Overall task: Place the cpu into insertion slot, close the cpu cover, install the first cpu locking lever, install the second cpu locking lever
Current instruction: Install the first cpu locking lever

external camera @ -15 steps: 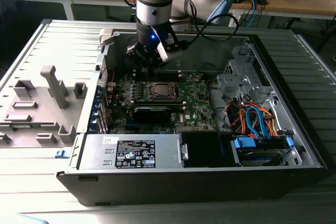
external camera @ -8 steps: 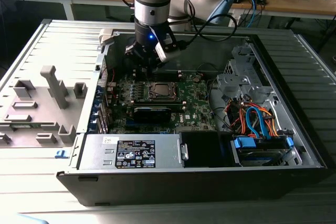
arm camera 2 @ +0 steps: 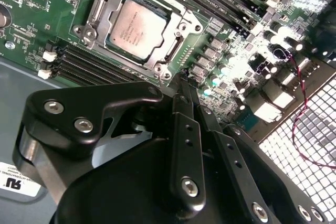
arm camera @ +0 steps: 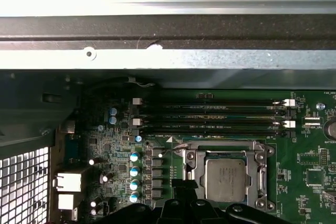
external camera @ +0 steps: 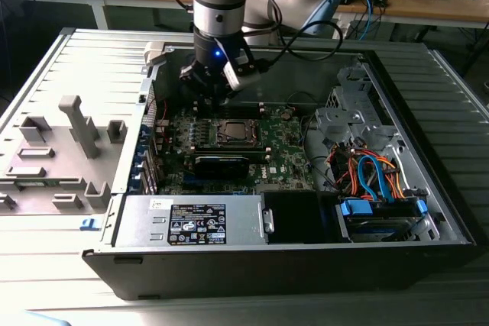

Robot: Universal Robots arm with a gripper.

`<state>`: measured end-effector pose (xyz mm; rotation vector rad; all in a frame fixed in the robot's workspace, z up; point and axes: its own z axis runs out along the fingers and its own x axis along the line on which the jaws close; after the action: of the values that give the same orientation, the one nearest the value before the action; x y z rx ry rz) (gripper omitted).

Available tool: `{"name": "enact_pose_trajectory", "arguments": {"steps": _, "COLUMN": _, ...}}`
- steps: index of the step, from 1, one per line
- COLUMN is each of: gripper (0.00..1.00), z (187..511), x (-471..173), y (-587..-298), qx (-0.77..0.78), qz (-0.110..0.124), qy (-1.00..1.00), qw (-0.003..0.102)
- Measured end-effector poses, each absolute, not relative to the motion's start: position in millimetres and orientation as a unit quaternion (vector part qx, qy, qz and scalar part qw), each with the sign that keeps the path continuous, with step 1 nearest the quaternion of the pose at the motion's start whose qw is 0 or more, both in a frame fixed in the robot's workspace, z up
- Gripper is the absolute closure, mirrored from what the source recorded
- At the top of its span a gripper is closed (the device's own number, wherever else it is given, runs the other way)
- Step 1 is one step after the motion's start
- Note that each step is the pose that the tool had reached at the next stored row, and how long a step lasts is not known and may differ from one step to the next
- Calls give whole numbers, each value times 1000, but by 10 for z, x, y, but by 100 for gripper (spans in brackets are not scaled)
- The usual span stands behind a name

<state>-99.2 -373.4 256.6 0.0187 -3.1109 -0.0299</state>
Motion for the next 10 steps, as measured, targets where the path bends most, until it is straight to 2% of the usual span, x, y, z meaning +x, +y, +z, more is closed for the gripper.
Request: {"name": "enact_pose_trajectory", "arguments": {"steps": 10, "gripper": 89, "z": 2567, "x": -1028, "y": -3733, "qx": 6, "qz": -10, "qy": -1000, "qw": 15}}
